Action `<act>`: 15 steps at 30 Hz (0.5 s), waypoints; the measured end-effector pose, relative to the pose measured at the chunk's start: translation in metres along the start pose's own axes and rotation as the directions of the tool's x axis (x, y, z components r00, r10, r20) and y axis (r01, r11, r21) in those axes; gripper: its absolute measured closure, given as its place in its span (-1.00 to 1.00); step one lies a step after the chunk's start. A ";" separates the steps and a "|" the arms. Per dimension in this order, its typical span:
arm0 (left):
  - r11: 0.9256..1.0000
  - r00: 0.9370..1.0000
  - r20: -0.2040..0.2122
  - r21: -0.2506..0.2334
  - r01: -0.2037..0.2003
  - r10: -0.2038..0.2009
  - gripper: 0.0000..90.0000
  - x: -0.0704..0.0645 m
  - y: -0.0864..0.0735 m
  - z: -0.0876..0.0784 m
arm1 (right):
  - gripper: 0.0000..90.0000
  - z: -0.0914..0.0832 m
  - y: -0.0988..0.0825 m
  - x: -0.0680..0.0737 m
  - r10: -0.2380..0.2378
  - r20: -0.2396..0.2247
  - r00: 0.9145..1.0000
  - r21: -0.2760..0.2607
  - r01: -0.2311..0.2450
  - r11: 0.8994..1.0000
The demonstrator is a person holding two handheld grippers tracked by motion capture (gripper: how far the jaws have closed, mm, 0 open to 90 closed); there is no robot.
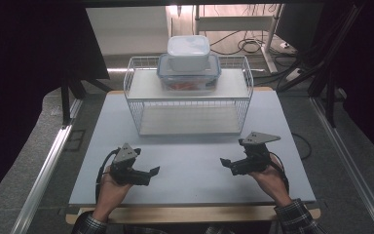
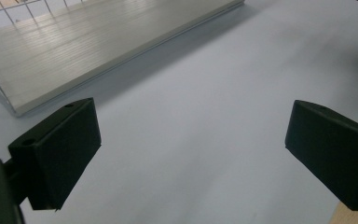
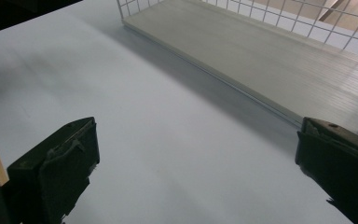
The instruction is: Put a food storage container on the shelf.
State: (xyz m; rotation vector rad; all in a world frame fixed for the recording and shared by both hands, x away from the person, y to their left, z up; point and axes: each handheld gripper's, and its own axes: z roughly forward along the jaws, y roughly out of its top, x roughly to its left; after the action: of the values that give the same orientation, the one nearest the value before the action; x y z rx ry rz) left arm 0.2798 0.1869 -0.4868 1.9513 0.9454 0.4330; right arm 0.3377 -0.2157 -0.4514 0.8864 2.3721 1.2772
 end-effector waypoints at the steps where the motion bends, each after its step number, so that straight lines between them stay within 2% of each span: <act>1: 1.000 1.000 -0.003 0.001 0.002 -0.002 -0.94 0.000 -0.001 -0.001 | -1.00 -0.001 -0.001 0.000 -0.002 0.002 1.000 -0.001 0.002 1.000; 15: 1.000 0.999 -0.030 0.000 0.025 -0.025 -0.94 0.007 -0.014 -0.012 | -1.00 -0.012 -0.016 -0.006 0.018 0.028 0.999 0.005 -0.018 1.000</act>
State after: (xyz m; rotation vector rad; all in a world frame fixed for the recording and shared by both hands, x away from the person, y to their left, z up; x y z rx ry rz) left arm 0.2703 0.2031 -0.4930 1.9359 0.9880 0.4497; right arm 0.3304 -0.2339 -0.4584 0.9231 2.3520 1.2572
